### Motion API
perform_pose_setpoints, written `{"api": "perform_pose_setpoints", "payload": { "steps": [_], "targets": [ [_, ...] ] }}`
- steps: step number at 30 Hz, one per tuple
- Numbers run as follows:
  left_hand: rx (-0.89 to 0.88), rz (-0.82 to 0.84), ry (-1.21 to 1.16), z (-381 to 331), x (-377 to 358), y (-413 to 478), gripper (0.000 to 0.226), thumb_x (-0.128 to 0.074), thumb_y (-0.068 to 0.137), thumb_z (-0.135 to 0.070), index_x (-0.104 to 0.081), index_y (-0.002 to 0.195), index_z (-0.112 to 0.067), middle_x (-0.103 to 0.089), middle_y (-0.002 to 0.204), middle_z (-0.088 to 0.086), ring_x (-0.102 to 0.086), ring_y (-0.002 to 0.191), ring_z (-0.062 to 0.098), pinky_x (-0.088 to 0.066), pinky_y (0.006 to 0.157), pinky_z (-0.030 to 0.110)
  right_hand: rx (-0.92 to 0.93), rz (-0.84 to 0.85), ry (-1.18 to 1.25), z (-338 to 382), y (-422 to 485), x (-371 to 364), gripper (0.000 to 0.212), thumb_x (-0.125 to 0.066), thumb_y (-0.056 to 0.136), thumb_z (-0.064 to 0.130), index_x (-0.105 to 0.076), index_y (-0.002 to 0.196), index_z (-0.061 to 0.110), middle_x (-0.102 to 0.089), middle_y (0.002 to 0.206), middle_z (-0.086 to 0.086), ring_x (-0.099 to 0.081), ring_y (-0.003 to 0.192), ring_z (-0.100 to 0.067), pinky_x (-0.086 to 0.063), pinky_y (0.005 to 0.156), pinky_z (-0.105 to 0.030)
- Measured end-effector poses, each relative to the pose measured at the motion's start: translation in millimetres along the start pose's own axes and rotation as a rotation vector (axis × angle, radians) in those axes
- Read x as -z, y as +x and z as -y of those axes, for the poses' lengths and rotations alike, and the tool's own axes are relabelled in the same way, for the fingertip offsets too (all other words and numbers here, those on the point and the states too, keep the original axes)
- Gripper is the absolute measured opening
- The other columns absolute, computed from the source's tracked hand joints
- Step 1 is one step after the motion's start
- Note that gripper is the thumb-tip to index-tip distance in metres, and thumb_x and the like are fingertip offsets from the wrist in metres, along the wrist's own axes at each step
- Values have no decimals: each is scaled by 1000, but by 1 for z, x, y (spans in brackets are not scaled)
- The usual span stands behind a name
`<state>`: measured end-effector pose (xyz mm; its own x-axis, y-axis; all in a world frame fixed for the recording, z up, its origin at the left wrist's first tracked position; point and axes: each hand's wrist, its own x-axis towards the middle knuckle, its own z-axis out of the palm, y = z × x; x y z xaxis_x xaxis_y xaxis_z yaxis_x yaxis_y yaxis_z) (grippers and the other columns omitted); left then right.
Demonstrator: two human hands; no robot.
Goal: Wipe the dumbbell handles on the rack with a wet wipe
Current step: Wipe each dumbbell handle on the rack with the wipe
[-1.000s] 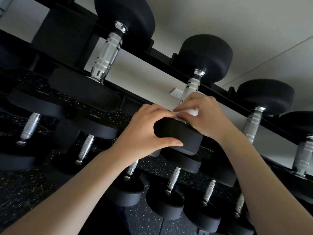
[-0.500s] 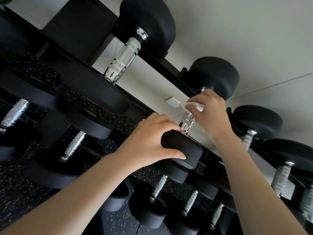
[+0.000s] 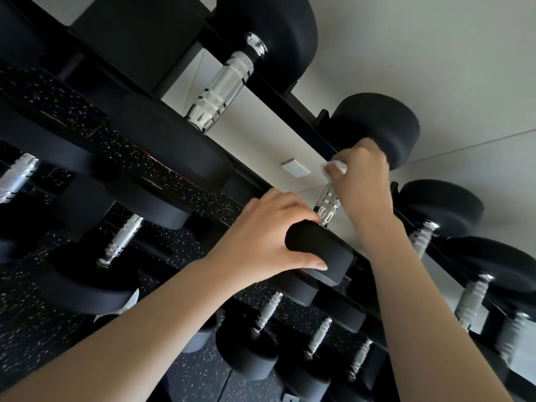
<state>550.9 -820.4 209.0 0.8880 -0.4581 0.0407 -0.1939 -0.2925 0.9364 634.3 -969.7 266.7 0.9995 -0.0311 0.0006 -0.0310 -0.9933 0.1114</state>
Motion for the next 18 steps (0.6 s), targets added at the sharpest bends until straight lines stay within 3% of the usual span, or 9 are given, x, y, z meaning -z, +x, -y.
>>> {"api": "perform_pose_setpoints", "payload": {
  "steps": [8,13,15,18],
  "targets": [
    [11,-3,-45,-1,1,2,58,-69,61,-62,-63,110,-31,-54,105,-19,-38,103,2,-34,94,34,284,288,72,-3,-30,4,14,-64,83,12,-77,79,13,-58,93,-8,-55,87,-23,-43,70,-30],
    [5,-16,-62,1,-1,2,57,-67,60,-62,-64,108,-32,-54,103,-18,-37,100,1,-36,93,35,292,371,181,-9,-34,2,29,-51,75,28,-77,80,17,-53,86,0,-49,76,-12,-31,61,-11],
    [0,-14,-59,1,-1,2,58,-67,60,-63,-64,109,-33,-53,103,-20,-37,101,1,-35,93,35,314,355,161,-12,-32,2,18,-60,80,22,-77,80,16,-56,87,-3,-53,75,-15,-35,60,-16],
    [2,-15,-63,1,0,3,57,-69,60,-62,-64,109,-32,-52,104,-22,-38,103,1,-35,94,35,230,188,213,-18,-20,1,5,-72,79,16,-76,79,13,-59,88,-7,-57,78,-19,-42,67,-27]
  ]
}}
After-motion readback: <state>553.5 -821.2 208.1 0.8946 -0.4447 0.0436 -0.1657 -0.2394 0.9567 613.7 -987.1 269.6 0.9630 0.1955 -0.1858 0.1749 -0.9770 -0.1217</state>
